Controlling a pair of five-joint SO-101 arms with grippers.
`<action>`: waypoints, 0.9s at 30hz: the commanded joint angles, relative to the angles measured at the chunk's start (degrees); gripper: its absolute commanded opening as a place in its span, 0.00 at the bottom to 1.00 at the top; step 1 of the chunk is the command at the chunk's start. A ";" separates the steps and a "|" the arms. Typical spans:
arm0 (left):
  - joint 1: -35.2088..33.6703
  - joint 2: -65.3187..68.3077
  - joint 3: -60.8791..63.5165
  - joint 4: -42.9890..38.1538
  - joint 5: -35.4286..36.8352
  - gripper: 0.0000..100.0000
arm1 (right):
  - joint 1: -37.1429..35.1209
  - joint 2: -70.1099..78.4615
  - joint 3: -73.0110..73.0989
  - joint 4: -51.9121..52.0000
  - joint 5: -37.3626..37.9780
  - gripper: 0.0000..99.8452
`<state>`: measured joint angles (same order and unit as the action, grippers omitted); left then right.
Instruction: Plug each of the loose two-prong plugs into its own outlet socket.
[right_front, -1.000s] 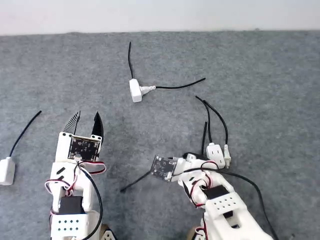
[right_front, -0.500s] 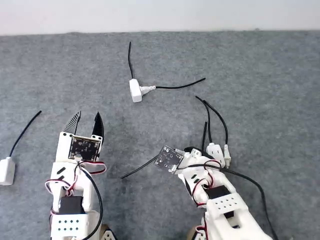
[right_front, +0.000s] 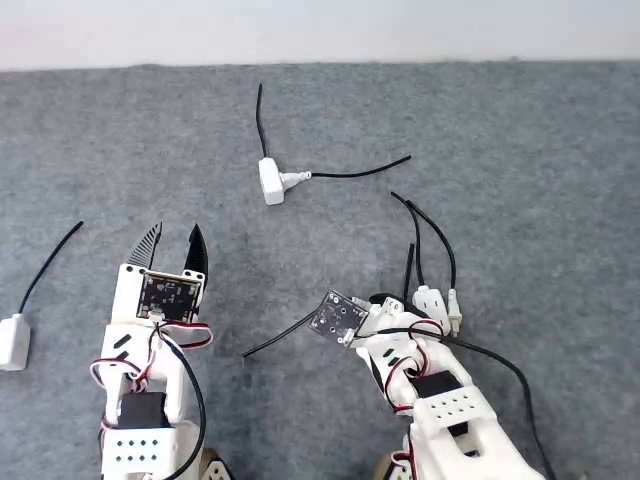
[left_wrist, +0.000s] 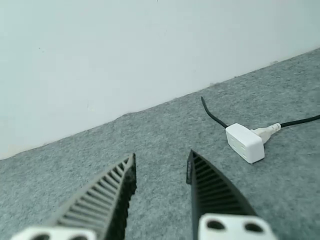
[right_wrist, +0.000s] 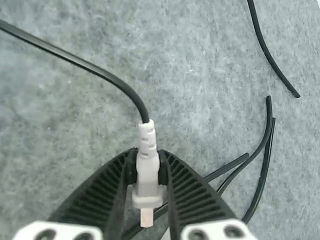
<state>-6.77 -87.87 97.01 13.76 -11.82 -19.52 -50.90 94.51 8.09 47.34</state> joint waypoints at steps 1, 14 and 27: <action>0.26 0.35 -0.22 -0.09 0.18 0.16 | 0.31 -0.57 -0.62 -1.98 -0.62 0.01; 0.18 0.26 -0.22 -0.09 0.18 0.16 | -1.27 -0.57 -2.46 -27.56 -0.62 0.01; 0.18 0.26 -0.22 -0.09 0.18 0.16 | -9.71 -0.57 -14.42 -30.55 18.55 0.01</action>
<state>-6.77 -87.87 97.01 13.76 -11.82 -28.40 -50.90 85.36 -21.10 62.20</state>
